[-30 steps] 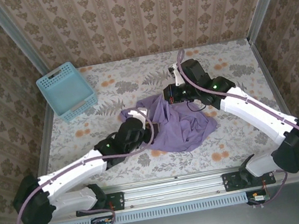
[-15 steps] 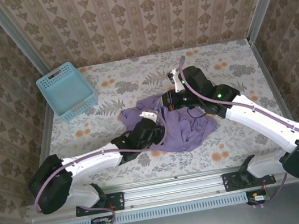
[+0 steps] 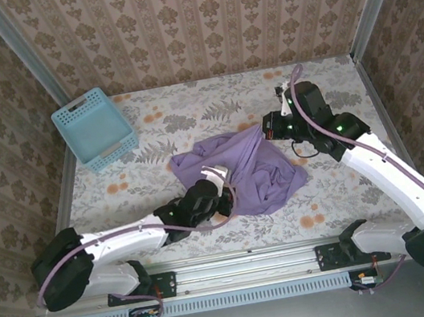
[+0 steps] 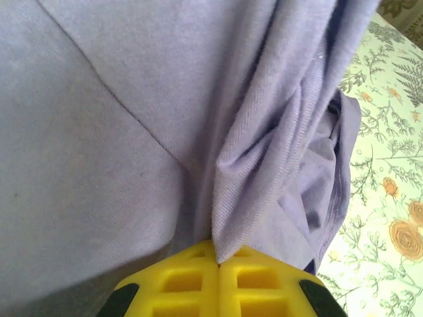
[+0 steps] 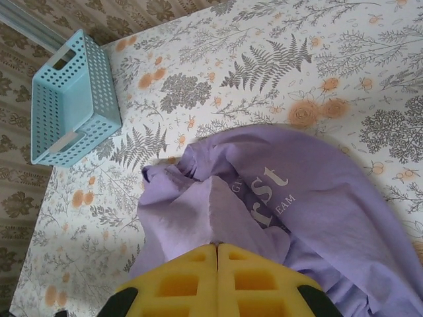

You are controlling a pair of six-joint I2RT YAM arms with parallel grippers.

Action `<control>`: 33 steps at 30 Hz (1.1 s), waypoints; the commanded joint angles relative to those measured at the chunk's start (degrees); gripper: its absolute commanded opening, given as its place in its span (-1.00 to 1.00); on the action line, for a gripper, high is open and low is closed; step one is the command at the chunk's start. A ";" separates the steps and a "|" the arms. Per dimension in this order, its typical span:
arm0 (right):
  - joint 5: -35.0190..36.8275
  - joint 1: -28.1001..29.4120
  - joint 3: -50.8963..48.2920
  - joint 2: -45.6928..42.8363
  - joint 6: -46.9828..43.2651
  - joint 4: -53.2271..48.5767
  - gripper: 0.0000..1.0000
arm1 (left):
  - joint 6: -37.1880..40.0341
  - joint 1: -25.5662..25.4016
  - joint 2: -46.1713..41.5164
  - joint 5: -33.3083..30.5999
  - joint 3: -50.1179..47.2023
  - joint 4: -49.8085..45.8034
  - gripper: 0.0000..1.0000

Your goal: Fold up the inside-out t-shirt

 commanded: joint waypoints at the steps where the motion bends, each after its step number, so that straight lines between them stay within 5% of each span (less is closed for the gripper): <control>1: 1.24 -1.17 -2.20 1.67 -0.26 0.51 -1.00 | 4.41 -0.35 -3.12 -1.61 -2.51 -1.63 -1.00; 4: -0.89 -1.44 -5.60 3.59 -1.28 2.74 -1.00 | 5.77 -0.27 -4.42 -1.37 -2.57 -2.18 -1.00; 11: -13.21 2.32 -10.68 5.37 -2.58 11.36 -1.00 | 7.28 -0.07 -2.94 1.95 1.59 -5.01 -0.13; 18: -13.82 5.40 -12.43 0.14 -1.25 15.18 -1.00 | 6.81 0.60 2.31 2.97 7.27 -6.12 0.02; 22: -14.60 6.58 -11.55 -1.57 -1.06 14.30 -1.00 | 4.33 0.73 7.42 -1.05 11.38 -8.55 0.02; 29: -14.06 7.70 -11.54 -3.71 -2.08 12.06 -1.00 | 1.89 3.27 8.37 -4.35 12.33 -6.60 -0.52; 33: -7.73 7.42 -11.60 -3.84 -3.98 8.98 -1.00 | 3.49 3.43 7.11 -0.82 11.77 -5.39 -0.74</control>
